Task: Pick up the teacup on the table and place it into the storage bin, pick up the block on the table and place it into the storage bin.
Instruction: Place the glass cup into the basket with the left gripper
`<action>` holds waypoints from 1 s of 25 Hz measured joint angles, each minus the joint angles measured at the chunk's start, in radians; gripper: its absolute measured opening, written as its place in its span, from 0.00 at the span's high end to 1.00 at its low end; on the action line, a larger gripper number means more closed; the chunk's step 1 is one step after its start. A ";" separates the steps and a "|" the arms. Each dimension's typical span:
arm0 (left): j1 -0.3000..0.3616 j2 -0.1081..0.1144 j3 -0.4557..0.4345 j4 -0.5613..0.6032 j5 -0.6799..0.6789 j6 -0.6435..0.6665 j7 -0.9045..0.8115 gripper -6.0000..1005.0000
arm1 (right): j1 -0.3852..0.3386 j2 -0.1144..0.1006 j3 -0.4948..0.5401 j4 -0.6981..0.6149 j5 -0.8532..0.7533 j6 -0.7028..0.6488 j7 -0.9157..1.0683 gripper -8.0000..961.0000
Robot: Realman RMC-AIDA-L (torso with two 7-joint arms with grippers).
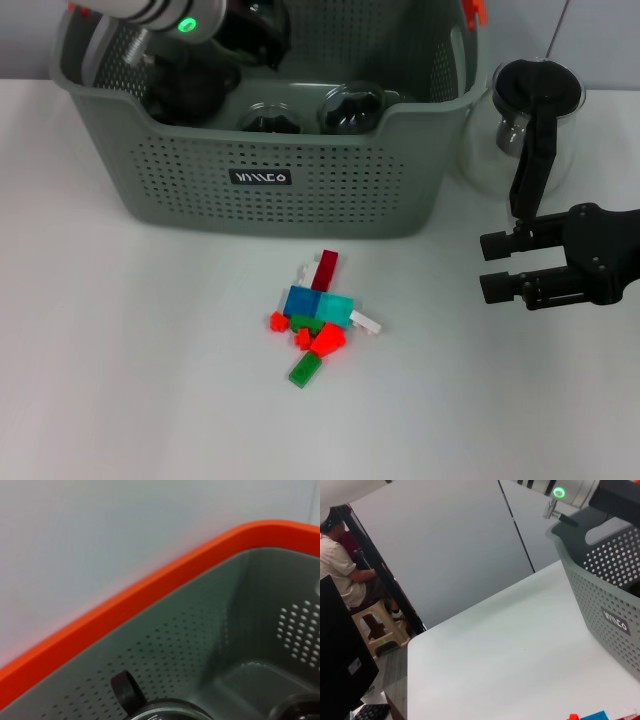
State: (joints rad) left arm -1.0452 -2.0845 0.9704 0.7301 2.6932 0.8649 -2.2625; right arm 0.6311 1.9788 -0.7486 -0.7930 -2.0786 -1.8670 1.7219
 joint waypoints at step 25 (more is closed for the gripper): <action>0.009 -0.016 0.091 -0.008 0.018 -0.012 -0.003 0.93 | 0.002 0.002 0.000 0.000 0.000 0.000 -0.002 0.28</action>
State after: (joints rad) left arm -1.0359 -2.1005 1.0613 0.7224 2.7112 0.8525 -2.2653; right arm 0.6334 1.9804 -0.7486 -0.7930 -2.0785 -1.8668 1.7202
